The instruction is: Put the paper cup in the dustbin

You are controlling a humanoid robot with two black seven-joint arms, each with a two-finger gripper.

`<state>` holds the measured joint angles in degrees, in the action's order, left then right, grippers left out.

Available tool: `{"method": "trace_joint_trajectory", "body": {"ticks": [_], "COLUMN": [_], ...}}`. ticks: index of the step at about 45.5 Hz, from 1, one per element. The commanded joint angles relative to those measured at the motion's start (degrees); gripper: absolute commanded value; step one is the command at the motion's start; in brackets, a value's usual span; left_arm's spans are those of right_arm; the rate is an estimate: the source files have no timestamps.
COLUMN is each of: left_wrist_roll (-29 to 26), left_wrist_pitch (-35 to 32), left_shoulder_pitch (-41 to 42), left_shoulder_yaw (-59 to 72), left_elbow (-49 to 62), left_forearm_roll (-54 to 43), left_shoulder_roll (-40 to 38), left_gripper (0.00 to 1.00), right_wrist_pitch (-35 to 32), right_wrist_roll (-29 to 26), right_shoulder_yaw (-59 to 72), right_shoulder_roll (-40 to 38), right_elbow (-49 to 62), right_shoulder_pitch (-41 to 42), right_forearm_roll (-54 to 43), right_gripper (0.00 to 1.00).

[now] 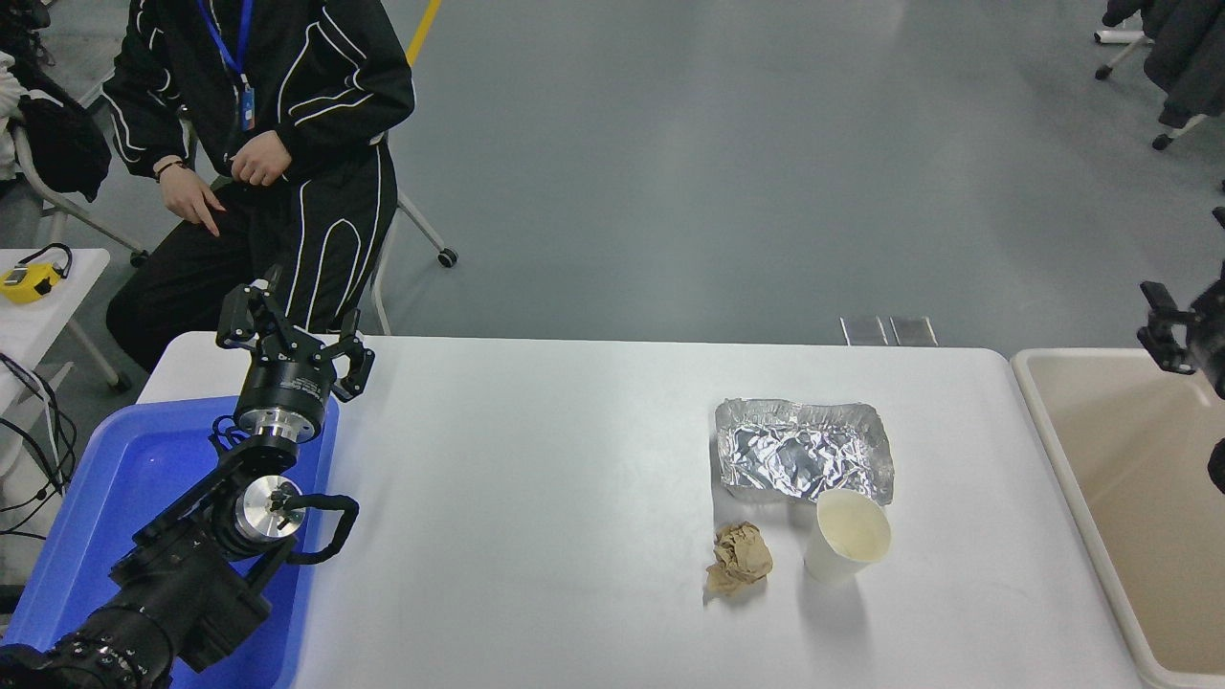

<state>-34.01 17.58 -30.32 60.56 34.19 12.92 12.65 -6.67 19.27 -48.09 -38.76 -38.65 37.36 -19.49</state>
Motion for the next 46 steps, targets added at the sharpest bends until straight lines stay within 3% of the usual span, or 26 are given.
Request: {"method": "trace_joint_trajectory", "body": {"ticks": [1, 5, 8, 12, 14, 19, 25, 33, 46], "left_wrist_roll": [0.0, 0.0, 0.0, 0.0, 0.0, 0.0, 0.0, 0.0, 0.0], "left_wrist_pitch": [0.0, 0.0, 0.0, 0.0, 0.0, 0.0, 0.0, 0.0, 0.0], "left_shoulder_pitch": [0.0, 0.0, 0.0, 0.0, 0.0, 0.0, 0.0, 0.0, 0.0], "left_shoulder_yaw": [0.0, 0.0, 0.0, 0.0, 0.0, 0.0, 0.0, 0.0, 0.0], "left_elbow": [0.0, 0.0, 0.0, 0.0, 0.0, 0.0, 0.0, 0.0, 0.0], "left_forearm_roll": [0.0, 0.0, 0.0, 0.0, 0.0, 0.0, 0.0, 0.0, 0.0], "left_shoulder_roll": [0.0, 0.0, 0.0, 0.0, 0.0, 0.0, 0.0, 0.0, 0.0], "left_gripper": [1.00, 1.00, 1.00, 1.00, 1.00, 1.00, 1.00, 1.00, 1.00], "right_wrist_pitch": [-0.2, -2.2, -5.6, -9.2, -10.7, -11.7, -12.6, -12.6, -12.8], "right_wrist_roll": [-0.3, -0.2, -0.1, -0.1, -0.1, 0.1, 0.1, 0.2, 0.2], "right_shoulder_yaw": [34.3, 59.7, 66.8, 69.3, 69.3, 69.4, 73.0, 88.1, 93.8], "right_shoulder_roll": [-3.3, -3.2, -3.1, -2.8, -2.6, -0.5, 4.3, 16.9, 21.8], "right_elbow": [0.8, 0.9, 0.0, 0.0, -0.2, -1.6, -3.0, -4.3, -12.9], "right_shoulder_pitch": [16.2, 28.3, 32.7, 35.7, 37.3, 40.9, 44.5, 51.7, 52.6], "right_forearm_roll": [-3.3, -5.6, -6.3, -11.3, -19.1, -32.5, -41.6, -42.6, -48.2], "right_gripper": [0.99, 0.99, 0.99, 0.99, 0.99, 0.99, 0.99, 0.99, 0.99]}}
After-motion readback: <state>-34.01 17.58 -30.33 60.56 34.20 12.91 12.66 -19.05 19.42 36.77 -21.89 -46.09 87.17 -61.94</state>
